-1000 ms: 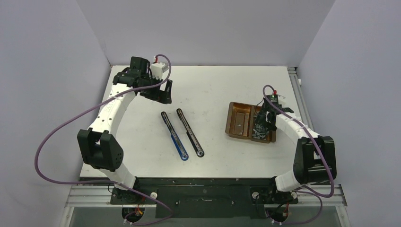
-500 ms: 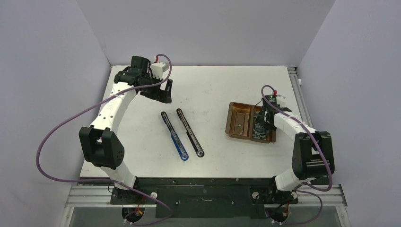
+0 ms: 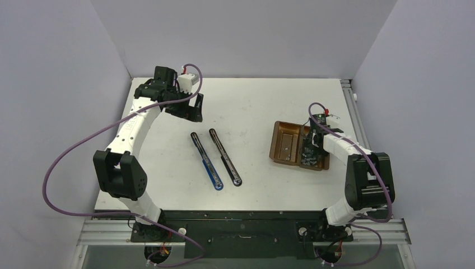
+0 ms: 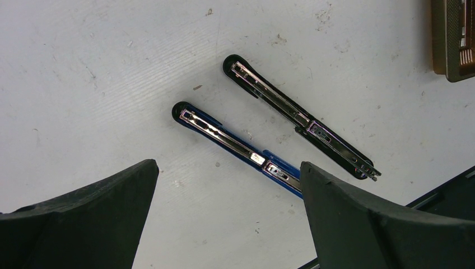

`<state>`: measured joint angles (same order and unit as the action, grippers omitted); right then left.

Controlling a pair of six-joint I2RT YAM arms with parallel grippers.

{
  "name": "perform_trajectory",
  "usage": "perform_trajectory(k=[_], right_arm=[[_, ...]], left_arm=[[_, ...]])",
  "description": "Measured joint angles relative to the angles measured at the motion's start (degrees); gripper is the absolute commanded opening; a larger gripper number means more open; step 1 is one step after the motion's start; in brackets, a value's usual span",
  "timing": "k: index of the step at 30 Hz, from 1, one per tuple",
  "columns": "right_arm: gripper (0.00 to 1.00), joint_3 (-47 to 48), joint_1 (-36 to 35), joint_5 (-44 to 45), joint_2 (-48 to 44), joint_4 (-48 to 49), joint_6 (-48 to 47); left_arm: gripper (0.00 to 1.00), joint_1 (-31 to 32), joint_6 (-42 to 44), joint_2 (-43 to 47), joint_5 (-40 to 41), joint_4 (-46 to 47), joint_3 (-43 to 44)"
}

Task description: Load the staples into the stapler

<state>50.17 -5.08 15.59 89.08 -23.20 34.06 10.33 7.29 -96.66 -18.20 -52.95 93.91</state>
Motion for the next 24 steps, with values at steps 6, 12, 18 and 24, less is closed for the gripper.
perform_trajectory(k=[6,12,18,24], right_arm=[[0.49,-0.2,-0.3,1.6,2.1,1.1,1.3],[0.37,-0.2,-0.5,1.4,3.1,3.7,1.8],[0.27,-0.2,-0.6,0.3,3.5,5.2,2.0],[0.23,-0.8,-0.5,-0.3,3.4,5.6,1.9]], left_arm=[[0.96,0.0,0.0,0.0,0.0,0.0,0.0],[0.96,-0.2,0.0,0.0,0.1,0.0,0.0],[0.96,-0.3,0.0,0.0,0.2,-0.1,0.0],[0.96,-0.3,0.0,0.0,0.2,-0.5,0.0]])
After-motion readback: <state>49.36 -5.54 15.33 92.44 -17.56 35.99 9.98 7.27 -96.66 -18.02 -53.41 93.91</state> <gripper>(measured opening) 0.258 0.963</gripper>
